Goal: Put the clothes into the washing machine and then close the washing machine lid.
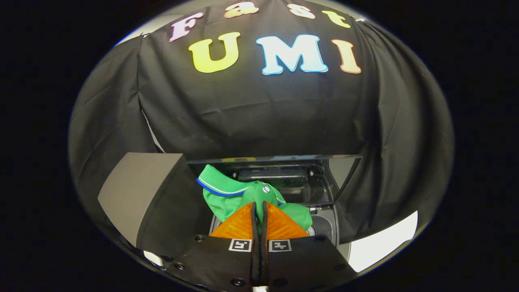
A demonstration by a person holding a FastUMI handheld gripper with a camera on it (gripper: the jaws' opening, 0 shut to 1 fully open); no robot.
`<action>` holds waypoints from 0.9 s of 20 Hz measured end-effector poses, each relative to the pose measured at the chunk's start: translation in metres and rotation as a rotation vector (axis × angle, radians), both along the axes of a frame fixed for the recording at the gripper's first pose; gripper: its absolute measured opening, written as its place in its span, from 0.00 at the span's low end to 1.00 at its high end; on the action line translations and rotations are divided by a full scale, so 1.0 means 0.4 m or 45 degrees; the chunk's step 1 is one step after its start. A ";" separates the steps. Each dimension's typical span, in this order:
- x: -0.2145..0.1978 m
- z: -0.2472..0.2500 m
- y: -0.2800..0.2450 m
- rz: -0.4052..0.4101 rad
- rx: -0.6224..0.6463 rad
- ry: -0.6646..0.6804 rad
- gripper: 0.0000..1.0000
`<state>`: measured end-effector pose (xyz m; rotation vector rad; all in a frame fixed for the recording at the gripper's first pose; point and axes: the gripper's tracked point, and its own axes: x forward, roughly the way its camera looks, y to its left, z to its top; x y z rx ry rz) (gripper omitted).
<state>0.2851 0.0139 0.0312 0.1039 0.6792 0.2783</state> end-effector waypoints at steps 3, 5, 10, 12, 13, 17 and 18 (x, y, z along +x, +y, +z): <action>-0.003 -0.062 0.007 0.003 -0.013 0.033 0.01; -0.003 -0.095 0.011 0.006 -0.016 0.053 0.01; -0.017 -0.190 0.022 0.019 -0.070 0.110 0.01; -0.023 -0.238 0.023 0.026 -0.091 0.134 0.01; -0.026 -0.264 0.020 0.022 -0.099 0.151 0.01; -0.035 -0.357 0.006 0.004 -0.111 0.234 0.01; -0.036 -0.377 0.004 -0.001 -0.112 0.250 0.01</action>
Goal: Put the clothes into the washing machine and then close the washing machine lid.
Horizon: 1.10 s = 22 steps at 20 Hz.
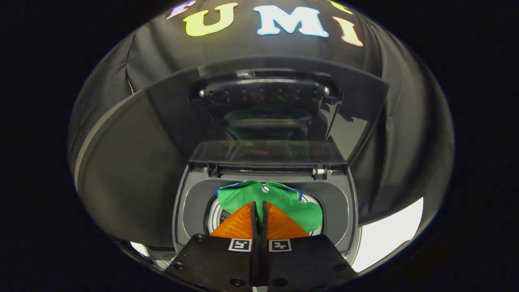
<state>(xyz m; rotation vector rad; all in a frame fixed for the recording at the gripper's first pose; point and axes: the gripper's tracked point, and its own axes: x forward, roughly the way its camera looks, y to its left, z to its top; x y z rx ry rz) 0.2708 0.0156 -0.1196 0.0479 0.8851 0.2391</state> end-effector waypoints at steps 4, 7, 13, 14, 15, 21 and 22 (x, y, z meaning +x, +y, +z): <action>-0.010 -0.091 0.002 -0.018 -0.004 0.076 0.01; -0.023 -0.163 0.006 -0.050 -0.007 0.155 0.02; -0.055 -0.247 -0.002 -0.074 -0.061 0.264 0.02; -0.055 -0.250 -0.004 -0.072 -0.067 0.266 0.01; -0.055 -0.255 -0.004 -0.070 -0.071 0.266 0.01; -0.062 -0.268 -0.004 -0.070 -0.079 0.315 0.01; -0.073 -0.257 -0.001 -0.071 -0.060 0.340 0.20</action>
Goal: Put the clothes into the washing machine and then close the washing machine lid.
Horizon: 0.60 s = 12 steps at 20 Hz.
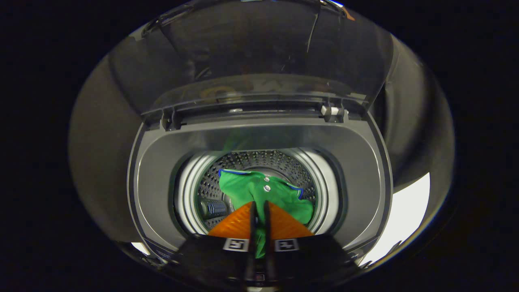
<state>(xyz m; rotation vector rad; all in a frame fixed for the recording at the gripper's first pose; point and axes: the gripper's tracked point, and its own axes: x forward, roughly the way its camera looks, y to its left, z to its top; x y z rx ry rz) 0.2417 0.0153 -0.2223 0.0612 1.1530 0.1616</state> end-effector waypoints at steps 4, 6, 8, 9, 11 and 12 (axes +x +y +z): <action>0.016 0.013 -0.013 -0.010 -0.015 -0.067 0.96; 0.029 0.042 -0.015 -0.016 -0.008 -0.122 0.96; 0.048 0.096 -0.024 -0.015 -0.010 -0.190 0.96; 0.056 0.130 -0.026 -0.013 -0.006 -0.228 0.96; 0.080 0.207 -0.032 -0.015 0.001 -0.298 0.96; 0.092 0.252 -0.036 -0.019 0.010 -0.332 0.96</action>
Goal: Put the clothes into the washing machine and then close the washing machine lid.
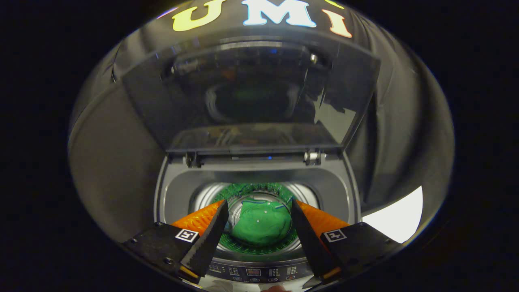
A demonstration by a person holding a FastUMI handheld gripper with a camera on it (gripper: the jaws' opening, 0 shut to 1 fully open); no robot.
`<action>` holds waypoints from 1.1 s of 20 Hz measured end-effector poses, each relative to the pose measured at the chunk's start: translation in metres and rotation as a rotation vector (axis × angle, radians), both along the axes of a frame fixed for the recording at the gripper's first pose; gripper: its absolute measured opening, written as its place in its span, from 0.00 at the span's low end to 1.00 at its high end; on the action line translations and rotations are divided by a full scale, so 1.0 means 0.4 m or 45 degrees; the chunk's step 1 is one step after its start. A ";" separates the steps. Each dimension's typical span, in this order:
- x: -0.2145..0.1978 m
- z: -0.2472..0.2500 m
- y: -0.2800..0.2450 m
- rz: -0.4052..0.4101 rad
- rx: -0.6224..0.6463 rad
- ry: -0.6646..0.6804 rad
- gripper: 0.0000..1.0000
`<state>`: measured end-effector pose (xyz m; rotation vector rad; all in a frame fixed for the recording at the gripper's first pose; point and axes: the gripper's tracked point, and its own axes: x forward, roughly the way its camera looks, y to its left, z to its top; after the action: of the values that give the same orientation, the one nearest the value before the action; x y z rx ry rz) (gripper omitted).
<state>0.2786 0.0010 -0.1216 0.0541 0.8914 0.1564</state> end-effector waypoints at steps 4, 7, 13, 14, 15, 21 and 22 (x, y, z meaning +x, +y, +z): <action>0.041 0.195 -0.006 0.005 0.058 -0.169 0.96; 0.072 0.336 -0.014 0.022 0.065 -0.313 0.96; 0.150 0.531 0.005 0.027 0.138 -0.489 0.96; 0.177 0.541 0.003 0.023 0.141 -0.496 0.96; 0.199 0.552 0.006 0.014 0.146 -0.503 0.96; 0.318 0.545 0.062 -0.003 0.191 -0.461 0.97; 0.329 0.530 0.070 0.007 0.169 -0.441 0.96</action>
<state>0.4101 0.0290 0.0903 0.1435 0.5349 0.2226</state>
